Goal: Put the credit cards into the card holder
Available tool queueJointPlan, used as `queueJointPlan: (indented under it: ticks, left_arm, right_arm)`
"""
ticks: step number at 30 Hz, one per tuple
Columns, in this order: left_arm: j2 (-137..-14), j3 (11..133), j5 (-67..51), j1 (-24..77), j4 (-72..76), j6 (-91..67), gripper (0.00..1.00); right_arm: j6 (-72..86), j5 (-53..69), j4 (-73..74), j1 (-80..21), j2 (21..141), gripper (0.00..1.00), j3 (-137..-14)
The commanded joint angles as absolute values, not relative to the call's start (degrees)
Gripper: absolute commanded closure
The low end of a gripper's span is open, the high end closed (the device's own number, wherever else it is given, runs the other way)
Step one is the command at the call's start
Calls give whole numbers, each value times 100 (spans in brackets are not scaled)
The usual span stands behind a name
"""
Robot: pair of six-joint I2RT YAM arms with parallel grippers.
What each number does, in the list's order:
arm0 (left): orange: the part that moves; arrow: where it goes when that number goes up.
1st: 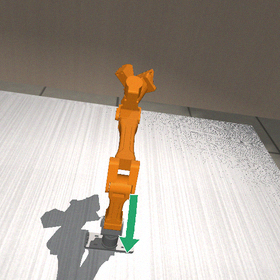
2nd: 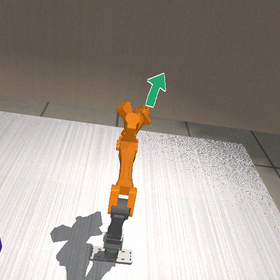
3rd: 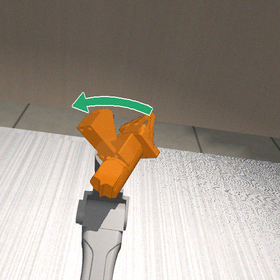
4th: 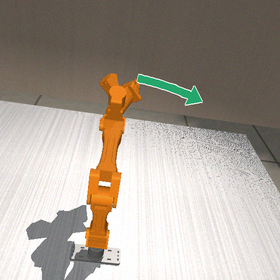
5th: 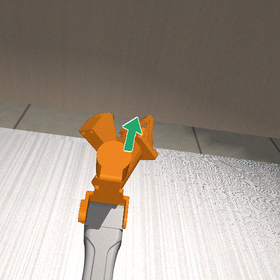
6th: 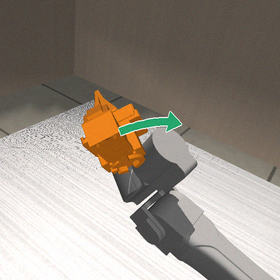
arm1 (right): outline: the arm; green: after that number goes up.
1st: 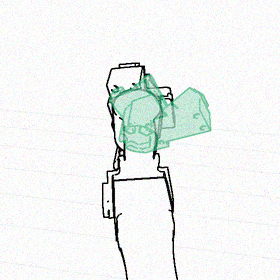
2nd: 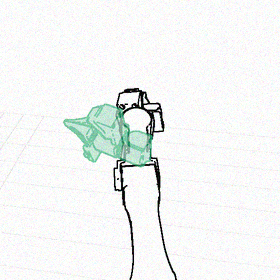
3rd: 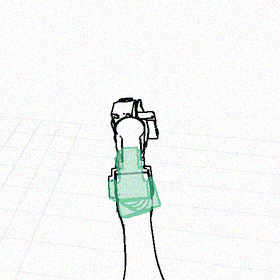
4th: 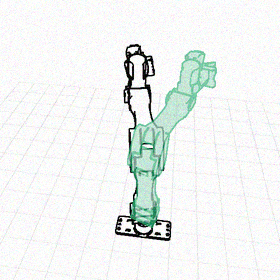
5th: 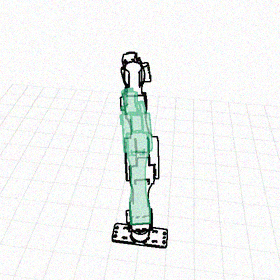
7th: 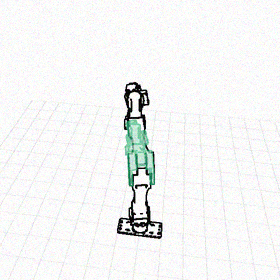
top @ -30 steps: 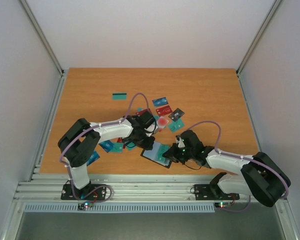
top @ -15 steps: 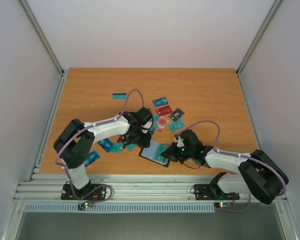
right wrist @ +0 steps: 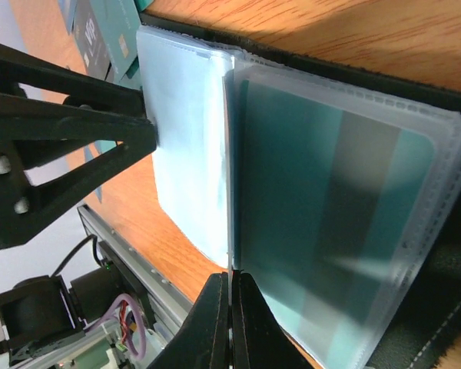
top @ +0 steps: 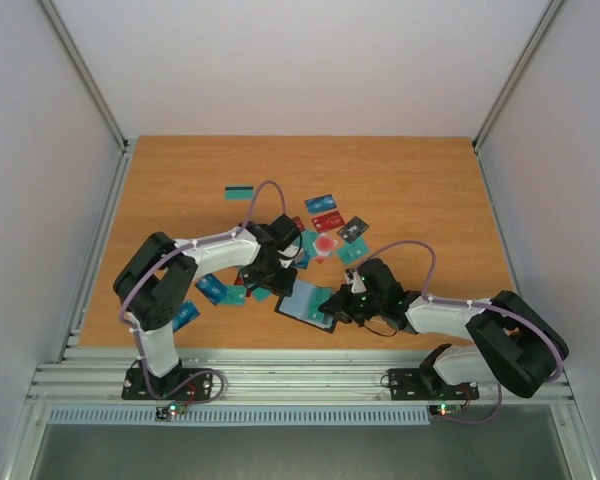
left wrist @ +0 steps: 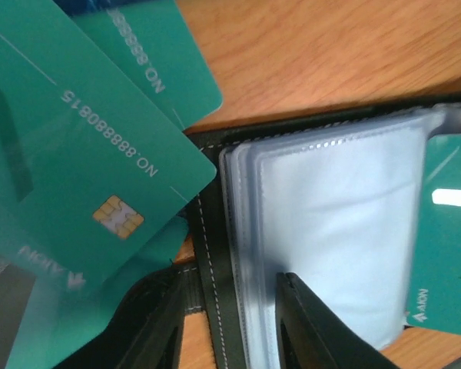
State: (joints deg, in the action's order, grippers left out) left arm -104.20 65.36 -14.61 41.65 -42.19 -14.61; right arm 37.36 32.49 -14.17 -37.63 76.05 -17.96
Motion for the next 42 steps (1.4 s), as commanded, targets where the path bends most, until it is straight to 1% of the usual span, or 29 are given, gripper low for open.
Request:
queueJointPlan:
  ticks: [1,6,13,23,28,33,36,42]
  left_arm:
    - [-10610,6359,-1579,4158,-4129,-1434,70]
    - [-10619,6221,-1666,4157,-4056,-1509,80]
    - [-10583,6126,-1838,4164,-3998,-1607,89]
    - [-10534,6114,-1995,4163,-3985,-1752,90]
    - [-10486,6116,-1961,4159,-4005,-1838,90]
    - [-10477,6129,-1961,4156,-4012,-2000,90]
    - [-10448,6143,-2014,4158,-4005,-2109,90]
    - [-10422,6176,-2171,4163,-3979,-2264,90]
  right_arm:
    - [3688,3278,-1540,-3812,7575,99,-1854]
    - [3715,3342,-1793,-3813,7682,99,-1868]
    - [3719,3377,-2004,-3813,7780,99,-1872]
    - [3680,3394,-1972,-3817,7967,99,-1887]
    - [3784,3341,-1205,-3825,7725,99,-2013]
    - [3726,3155,-340,-3838,7053,99,-2221]
    - [3673,3114,-78,-3876,6885,99,-2319]
    - [3672,3224,-368,-3889,7353,99,-2273]
